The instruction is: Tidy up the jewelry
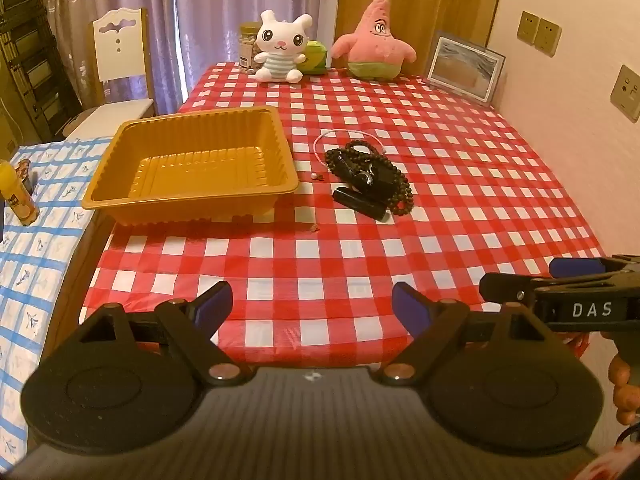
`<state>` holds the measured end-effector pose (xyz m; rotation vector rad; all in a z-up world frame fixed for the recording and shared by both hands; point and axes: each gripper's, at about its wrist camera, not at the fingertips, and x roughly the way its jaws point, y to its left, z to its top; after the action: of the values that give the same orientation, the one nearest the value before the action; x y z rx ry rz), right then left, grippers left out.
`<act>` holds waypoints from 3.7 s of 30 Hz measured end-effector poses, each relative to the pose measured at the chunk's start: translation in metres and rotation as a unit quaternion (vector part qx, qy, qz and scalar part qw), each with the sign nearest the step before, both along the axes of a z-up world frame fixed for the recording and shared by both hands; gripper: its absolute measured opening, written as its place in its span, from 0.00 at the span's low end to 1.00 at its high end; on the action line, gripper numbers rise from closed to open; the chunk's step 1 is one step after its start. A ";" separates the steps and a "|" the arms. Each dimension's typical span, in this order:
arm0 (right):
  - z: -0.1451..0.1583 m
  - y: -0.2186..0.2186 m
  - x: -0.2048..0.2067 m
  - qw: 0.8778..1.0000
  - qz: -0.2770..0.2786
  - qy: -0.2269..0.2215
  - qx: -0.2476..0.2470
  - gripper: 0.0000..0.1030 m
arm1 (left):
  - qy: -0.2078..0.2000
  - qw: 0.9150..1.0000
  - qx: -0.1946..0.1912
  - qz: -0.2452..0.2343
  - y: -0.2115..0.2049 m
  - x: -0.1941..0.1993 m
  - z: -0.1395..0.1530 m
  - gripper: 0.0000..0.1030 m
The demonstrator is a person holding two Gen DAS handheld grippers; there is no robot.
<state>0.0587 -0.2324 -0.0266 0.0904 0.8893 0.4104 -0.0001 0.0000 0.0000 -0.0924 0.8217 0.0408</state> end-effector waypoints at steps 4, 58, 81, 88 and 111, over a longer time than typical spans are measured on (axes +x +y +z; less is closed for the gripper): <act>0.000 0.001 0.001 1.000 0.000 0.000 0.001 0.99 | 0.000 1.000 -0.001 -0.002 0.000 0.000 0.000 0.83; 0.002 0.009 0.002 1.000 0.006 -0.003 0.001 1.00 | 0.003 1.000 -0.001 0.000 0.001 0.000 0.000 0.83; 0.003 0.012 0.001 1.000 0.006 -0.004 0.000 0.99 | 0.003 1.000 -0.002 -0.001 0.001 -0.001 -0.002 0.83; 0.002 0.012 0.001 1.000 0.006 -0.004 0.001 0.99 | 0.003 1.000 -0.002 0.000 0.004 -0.001 -0.003 0.83; -0.016 0.027 0.030 1.000 -0.006 -0.018 0.017 0.99 | 0.002 0.995 -0.049 0.088 0.079 0.012 -0.025 0.83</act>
<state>0.0885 -0.2055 -0.0431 0.1185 0.8460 0.4153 0.0115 0.0793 -0.0251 -0.2567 0.8179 0.1671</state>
